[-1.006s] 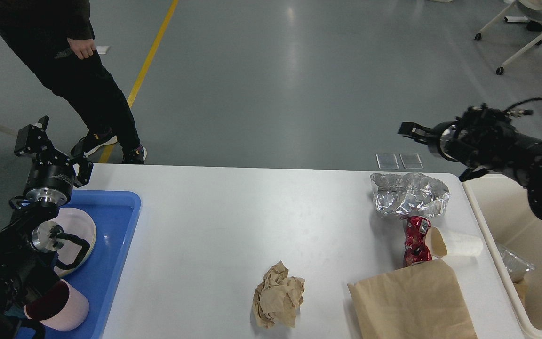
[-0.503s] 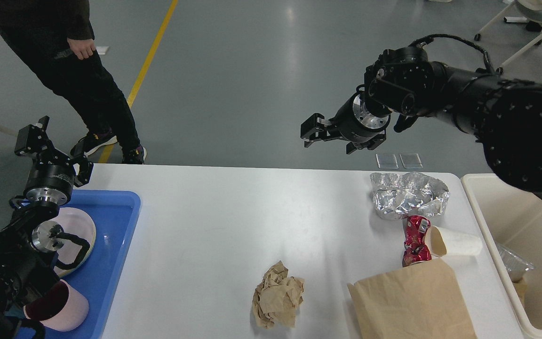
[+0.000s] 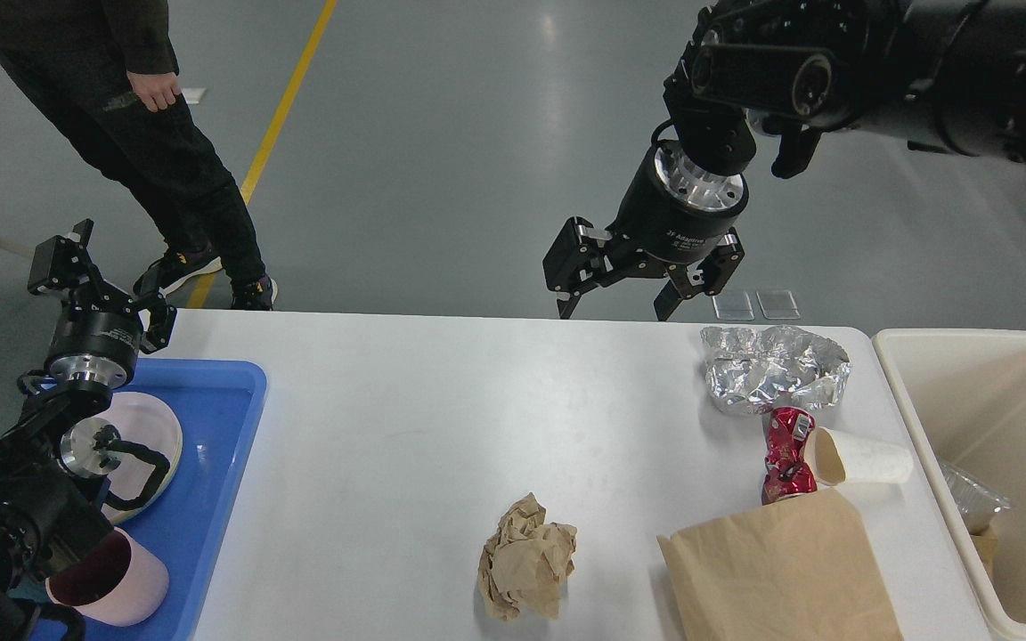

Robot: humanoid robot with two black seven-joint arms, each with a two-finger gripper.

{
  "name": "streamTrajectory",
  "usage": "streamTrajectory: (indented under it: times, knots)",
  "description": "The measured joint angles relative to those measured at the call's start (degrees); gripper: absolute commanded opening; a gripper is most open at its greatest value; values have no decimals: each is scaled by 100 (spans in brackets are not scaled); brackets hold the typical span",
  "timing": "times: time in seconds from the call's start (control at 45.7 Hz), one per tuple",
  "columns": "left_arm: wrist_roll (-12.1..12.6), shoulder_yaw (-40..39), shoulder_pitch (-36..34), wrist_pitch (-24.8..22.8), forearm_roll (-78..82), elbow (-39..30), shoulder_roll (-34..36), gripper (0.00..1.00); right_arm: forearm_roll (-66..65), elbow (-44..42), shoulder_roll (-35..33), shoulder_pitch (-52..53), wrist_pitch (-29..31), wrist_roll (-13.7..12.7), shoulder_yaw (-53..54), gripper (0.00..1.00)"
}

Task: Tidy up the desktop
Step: 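Move the right gripper back over the crumpled brown paper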

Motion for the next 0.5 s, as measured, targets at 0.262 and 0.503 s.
streamTrajectory:
  times: [0.262,0.503]
  knots:
    - [0,0,0,0,0,0,0,96,-31,-479,78,-1337,6,-19,-15,100]
    - [0,0,0,0,0,0,0,96,-47,-721,310,-2169,2,-200,-30,100]
